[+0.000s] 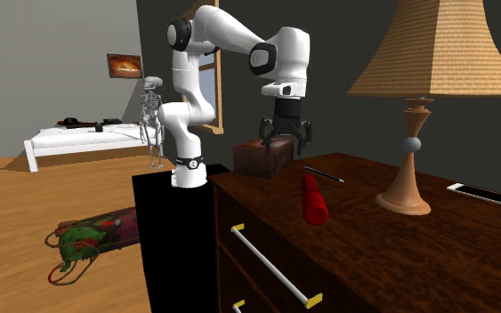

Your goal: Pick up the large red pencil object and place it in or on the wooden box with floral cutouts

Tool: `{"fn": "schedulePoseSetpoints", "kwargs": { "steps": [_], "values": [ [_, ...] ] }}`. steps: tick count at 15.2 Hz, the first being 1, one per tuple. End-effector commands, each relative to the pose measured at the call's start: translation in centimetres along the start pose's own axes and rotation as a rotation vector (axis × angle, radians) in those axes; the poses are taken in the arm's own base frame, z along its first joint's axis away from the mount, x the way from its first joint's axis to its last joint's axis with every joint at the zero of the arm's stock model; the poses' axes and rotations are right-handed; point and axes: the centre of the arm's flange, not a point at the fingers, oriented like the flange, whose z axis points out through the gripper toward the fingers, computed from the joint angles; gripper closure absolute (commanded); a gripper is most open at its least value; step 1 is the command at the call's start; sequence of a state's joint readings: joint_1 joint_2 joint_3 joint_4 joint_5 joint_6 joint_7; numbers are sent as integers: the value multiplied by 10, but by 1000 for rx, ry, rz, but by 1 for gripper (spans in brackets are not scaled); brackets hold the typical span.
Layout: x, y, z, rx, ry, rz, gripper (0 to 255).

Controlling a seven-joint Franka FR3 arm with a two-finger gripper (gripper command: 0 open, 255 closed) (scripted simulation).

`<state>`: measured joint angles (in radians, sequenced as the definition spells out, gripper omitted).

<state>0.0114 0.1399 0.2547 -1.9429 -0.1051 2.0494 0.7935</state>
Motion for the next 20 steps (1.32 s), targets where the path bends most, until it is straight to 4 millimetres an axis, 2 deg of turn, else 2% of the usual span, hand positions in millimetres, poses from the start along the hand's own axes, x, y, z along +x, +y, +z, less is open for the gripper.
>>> {"fn": "schedulePoseSetpoints", "kwargs": {
  "steps": [1,7,8,15,20],
  "values": [
    [17,-17,12,4,4,27,0],
    [65,-67,46,16,17,103,0],
    [65,-68,46,16,17,104,0],
    [66,-68,86,16,17,104,0],
    [66,-68,86,16,17,104,0]
  ]
}}
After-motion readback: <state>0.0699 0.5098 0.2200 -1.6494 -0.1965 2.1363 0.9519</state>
